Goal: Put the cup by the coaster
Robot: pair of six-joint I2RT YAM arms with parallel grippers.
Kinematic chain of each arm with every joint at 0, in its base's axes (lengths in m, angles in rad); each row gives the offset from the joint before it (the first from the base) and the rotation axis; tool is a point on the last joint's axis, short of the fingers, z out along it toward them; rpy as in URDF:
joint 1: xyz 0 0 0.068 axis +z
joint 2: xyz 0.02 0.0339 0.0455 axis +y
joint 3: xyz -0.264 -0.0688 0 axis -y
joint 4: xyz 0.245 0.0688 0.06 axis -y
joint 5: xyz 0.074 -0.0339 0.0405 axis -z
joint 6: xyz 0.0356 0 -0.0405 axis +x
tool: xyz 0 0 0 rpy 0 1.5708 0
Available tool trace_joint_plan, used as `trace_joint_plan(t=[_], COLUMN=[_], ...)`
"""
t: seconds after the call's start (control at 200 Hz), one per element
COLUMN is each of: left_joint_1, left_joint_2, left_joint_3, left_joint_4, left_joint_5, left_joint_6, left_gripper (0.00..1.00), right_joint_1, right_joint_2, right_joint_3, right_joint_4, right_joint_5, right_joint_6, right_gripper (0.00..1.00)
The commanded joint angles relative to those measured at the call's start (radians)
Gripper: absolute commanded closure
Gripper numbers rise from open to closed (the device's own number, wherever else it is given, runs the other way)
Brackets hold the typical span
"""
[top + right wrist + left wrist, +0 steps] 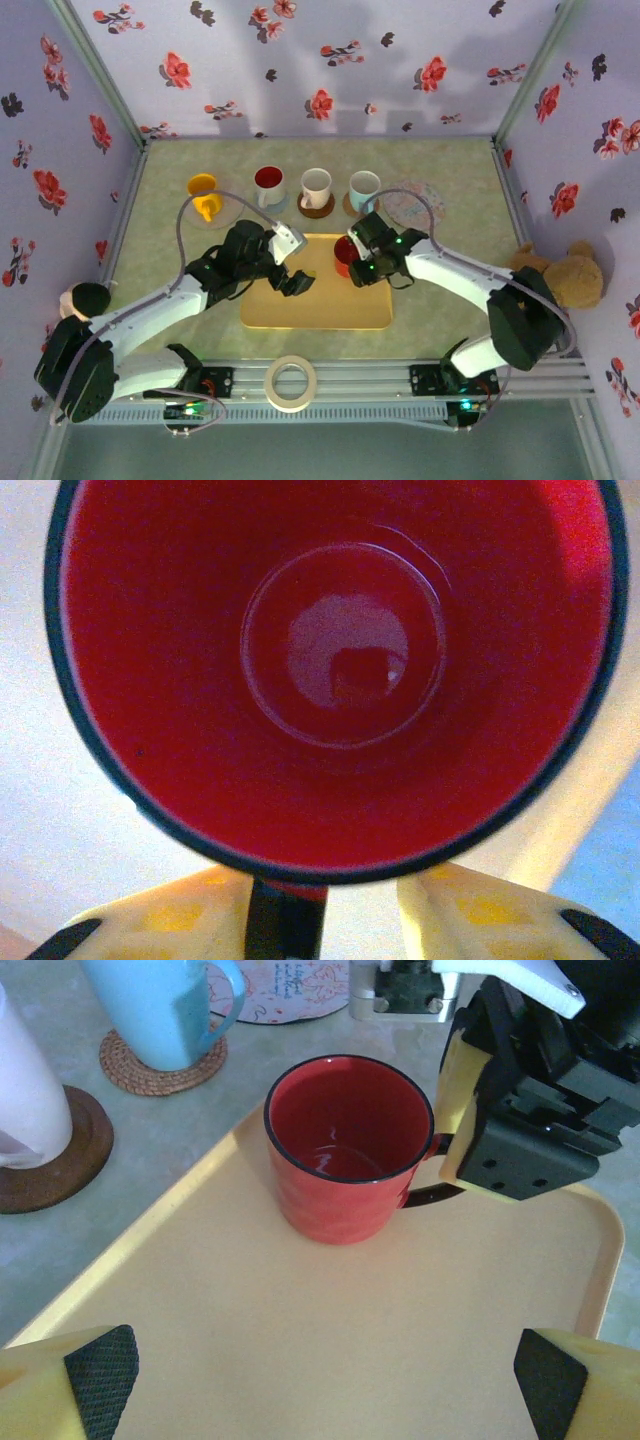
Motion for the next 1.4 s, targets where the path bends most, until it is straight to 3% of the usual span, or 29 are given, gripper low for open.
trace_joint_plan(t=[0.0, 0.755, 1.17, 1.31, 1.395], left_joint_1=[-0.008, -0.008, -0.008, -0.008, -0.008], left_joint_2=[0.009, 0.032, 0.038, 0.031, 0.025], left_joint_3=[-0.010, 0.003, 0.002, 0.002, 0.000], left_joint_4=[0.026, 0.018, 0.026, 0.021, 0.019], left_joint_5=[-0.017, -0.021, -0.021, -0.023, -0.024], left_joint_6=[-0.011, 0.003, 0.002, -0.001, -0.001], left_gripper=[0.00, 0.00, 0.00, 0.00, 0.00], right_joint_1=[0.007, 0.007, 0.006, 0.006, 0.006], right_joint_2=[0.028, 0.117, 0.107, 0.098, 0.093], right_joint_3=[0.038, 0.073, 0.086, 0.093, 0.098], right_joint_4=[0.007, 0.004, -0.016, -0.019, -0.027], right_joint_5=[-0.003, -0.013, -0.021, -0.032, -0.036], right_joint_6=[0.015, 0.017, 0.004, -0.001, -0.005], right_gripper=[0.61, 0.74, 0.90, 1.00, 1.00])
